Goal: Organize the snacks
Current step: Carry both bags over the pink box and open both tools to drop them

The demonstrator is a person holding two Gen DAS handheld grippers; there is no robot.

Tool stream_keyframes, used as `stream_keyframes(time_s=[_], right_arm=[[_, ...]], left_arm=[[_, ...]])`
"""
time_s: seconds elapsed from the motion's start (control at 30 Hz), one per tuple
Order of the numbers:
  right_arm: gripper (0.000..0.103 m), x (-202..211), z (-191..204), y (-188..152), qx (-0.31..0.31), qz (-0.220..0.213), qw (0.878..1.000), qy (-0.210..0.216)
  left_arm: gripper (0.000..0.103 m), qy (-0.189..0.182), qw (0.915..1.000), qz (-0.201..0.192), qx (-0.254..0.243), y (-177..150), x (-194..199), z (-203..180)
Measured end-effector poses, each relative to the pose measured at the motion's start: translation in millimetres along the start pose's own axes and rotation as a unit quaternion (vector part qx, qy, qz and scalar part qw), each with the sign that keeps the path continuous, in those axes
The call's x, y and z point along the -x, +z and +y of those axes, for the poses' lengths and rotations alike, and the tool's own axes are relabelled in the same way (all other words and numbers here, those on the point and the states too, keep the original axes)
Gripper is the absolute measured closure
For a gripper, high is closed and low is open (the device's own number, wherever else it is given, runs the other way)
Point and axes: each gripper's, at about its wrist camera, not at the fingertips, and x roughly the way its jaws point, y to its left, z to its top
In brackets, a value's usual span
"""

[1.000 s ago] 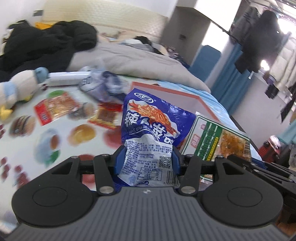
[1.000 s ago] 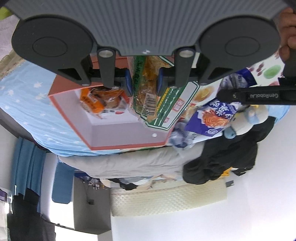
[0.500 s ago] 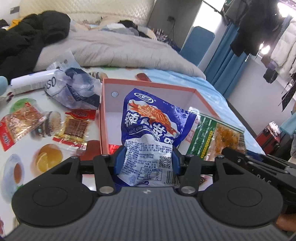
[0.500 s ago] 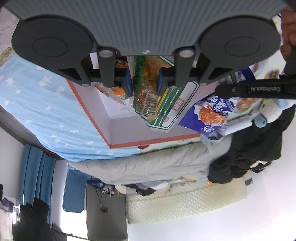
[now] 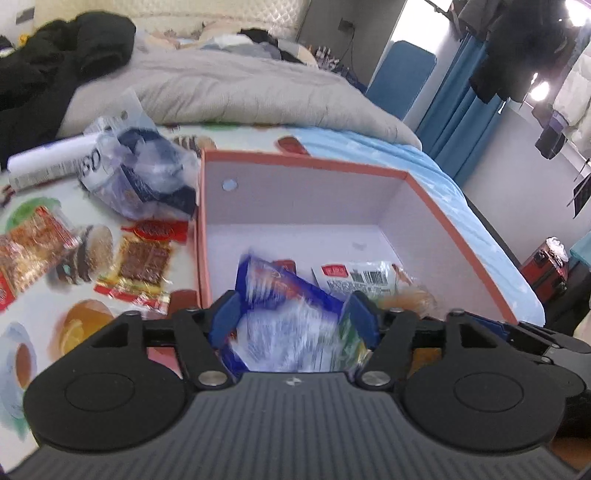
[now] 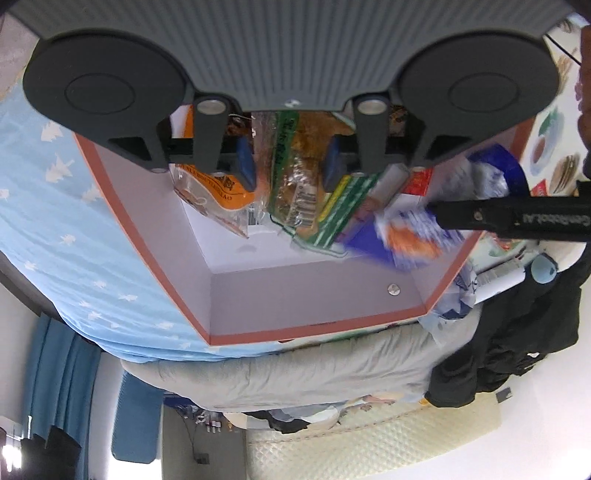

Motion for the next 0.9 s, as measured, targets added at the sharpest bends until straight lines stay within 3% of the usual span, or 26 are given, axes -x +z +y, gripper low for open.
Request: stream_keyframes(time_s=[0.1, 0.5, 0.9], right_arm=[[0.033, 9.6, 1.3, 0.9, -0.002, -0.01, 1.0, -0.003], [0.032, 79.7, 22.2, -17.1, 0.005, -0.063, 0.998, 0.011], [0.032, 136.3, 43.1, -52.5, 0.002, -0.079, 0.996, 0.034]], left_arm=[[0.028, -0.001, 0.9999, -0.017, -0.003, 2.0, 18.5, -0.1], [0.028, 0.008, 0.9981, -0.058, -0.017, -33.8, 109.5, -7.2], [0.028, 0.02, 0.9963, -0.082, -0.019, -72.1, 185.1, -0.9]])
